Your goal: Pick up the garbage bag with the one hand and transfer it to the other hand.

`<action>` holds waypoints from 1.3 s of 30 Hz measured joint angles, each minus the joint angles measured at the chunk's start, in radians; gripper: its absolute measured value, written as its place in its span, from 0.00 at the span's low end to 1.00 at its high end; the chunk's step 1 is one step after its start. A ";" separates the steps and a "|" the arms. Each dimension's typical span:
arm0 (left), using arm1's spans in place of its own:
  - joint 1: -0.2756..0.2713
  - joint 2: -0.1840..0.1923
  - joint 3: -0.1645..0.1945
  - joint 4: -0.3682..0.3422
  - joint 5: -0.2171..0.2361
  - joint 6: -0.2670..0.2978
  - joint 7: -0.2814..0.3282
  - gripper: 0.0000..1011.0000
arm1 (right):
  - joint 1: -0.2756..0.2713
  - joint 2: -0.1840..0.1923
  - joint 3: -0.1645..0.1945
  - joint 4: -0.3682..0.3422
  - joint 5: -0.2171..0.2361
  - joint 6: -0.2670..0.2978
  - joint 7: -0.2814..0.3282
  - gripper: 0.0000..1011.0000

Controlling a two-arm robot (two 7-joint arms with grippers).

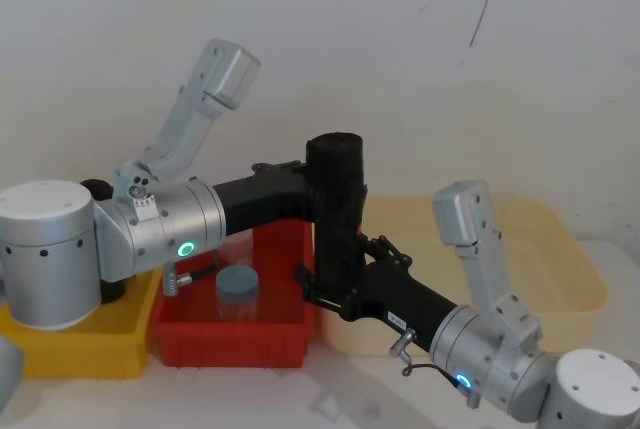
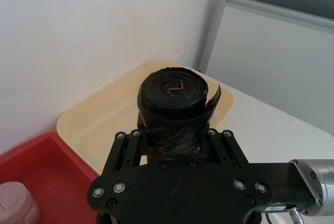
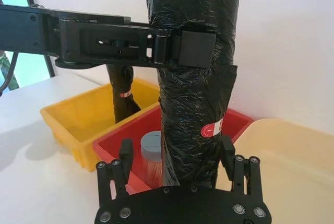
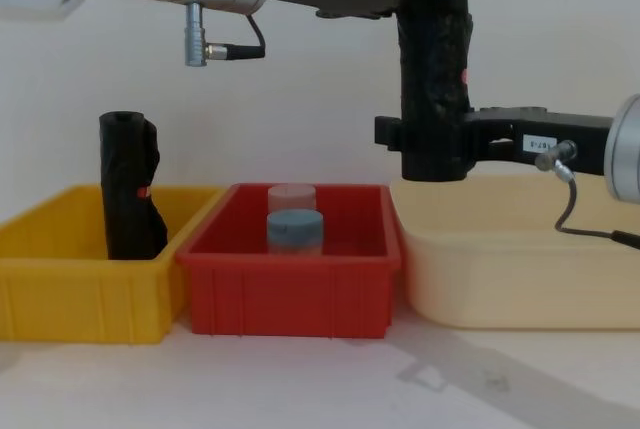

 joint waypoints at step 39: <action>-0.003 0.000 0.002 0.001 -0.001 0.001 -0.002 0.55 | 0.000 0.001 0.000 0.000 0.002 0.000 0.000 0.50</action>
